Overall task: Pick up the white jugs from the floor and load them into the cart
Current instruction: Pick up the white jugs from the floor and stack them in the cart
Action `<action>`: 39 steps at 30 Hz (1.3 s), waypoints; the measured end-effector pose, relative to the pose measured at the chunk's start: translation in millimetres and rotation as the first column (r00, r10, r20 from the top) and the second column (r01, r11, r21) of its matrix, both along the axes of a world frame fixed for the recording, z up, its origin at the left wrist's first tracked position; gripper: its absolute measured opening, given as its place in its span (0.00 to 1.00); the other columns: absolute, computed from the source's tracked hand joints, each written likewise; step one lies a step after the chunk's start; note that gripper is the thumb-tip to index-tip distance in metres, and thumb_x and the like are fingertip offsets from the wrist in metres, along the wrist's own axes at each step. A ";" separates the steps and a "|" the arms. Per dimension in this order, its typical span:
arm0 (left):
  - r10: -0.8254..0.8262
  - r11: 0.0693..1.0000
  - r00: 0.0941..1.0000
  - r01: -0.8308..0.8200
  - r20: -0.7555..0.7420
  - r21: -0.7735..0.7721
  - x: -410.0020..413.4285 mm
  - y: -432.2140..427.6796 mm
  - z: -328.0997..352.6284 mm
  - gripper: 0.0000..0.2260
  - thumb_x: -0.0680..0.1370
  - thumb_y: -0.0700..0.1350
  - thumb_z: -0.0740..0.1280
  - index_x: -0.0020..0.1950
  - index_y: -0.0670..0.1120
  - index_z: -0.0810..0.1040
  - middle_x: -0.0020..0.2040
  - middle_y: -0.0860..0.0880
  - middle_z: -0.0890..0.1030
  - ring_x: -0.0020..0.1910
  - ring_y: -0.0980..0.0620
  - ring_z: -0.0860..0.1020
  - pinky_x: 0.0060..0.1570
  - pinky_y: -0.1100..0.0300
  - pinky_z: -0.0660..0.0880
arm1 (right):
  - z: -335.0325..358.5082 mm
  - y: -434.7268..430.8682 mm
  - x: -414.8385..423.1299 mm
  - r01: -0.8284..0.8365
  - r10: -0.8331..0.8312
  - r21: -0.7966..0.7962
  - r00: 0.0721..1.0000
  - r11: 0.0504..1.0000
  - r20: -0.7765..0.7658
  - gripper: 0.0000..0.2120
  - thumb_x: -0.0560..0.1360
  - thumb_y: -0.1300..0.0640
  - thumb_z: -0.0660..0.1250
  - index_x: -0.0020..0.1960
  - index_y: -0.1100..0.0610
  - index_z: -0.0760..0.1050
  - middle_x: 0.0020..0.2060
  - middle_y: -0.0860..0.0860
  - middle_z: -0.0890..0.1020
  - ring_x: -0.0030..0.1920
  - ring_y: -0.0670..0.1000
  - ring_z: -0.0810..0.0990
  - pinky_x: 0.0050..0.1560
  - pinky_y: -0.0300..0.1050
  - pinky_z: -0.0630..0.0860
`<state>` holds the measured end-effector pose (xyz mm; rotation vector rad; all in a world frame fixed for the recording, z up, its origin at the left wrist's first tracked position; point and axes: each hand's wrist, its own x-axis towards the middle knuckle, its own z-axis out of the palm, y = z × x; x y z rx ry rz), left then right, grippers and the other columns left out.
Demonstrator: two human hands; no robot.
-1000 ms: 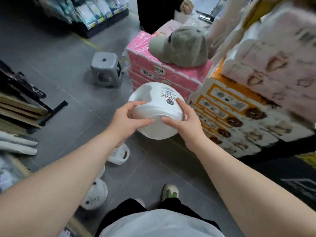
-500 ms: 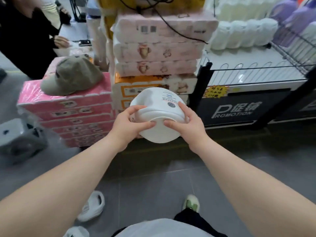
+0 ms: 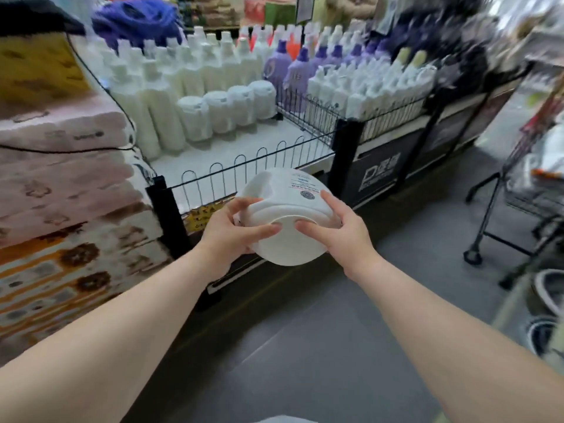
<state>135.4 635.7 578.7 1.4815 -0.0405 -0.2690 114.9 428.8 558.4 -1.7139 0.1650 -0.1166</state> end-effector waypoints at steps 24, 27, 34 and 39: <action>-0.656 0.754 0.753 0.650 0.054 0.095 357.7 -497.1 5.8 0.23 0.62 0.46 0.82 0.54 0.56 0.80 0.57 0.46 0.80 0.51 0.46 0.82 0.43 0.49 0.82 | -8.6 -426.1 231.6 0.738 -0.738 -0.006 0.675 0.675 0.015 0.39 0.46 0.28 0.77 0.57 0.25 0.72 0.72 0.46 0.69 0.69 0.47 0.70 0.69 0.51 0.70; -0.700 0.714 0.711 0.691 0.070 0.115 389.5 -561.7 4.5 0.22 0.63 0.46 0.81 0.53 0.57 0.80 0.56 0.47 0.80 0.51 0.46 0.82 0.41 0.52 0.81 | -11.4 -483.6 258.6 0.777 -0.777 -0.018 0.630 0.630 0.011 0.35 0.44 0.25 0.76 0.50 0.20 0.70 0.72 0.46 0.69 0.70 0.47 0.70 0.70 0.53 0.69; -0.723 0.691 0.684 0.709 0.101 0.140 463.2 -733.2 -6.3 0.21 0.64 0.49 0.81 0.54 0.60 0.80 0.58 0.49 0.78 0.54 0.45 0.81 0.47 0.45 0.82 | -14.0 -645.5 323.7 0.804 -0.804 0.025 0.593 0.594 0.038 0.48 0.48 0.32 0.79 0.67 0.40 0.73 0.68 0.46 0.74 0.66 0.46 0.74 0.68 0.50 0.71; -0.722 0.692 0.684 0.713 0.109 0.111 509.7 -848.3 -1.5 0.21 0.65 0.49 0.80 0.54 0.63 0.78 0.59 0.48 0.79 0.53 0.46 0.82 0.46 0.47 0.82 | 4.0 -763.9 370.9 0.801 -0.800 0.002 0.599 0.599 0.019 0.40 0.60 0.41 0.79 0.70 0.46 0.72 0.65 0.45 0.76 0.64 0.46 0.74 0.68 0.47 0.71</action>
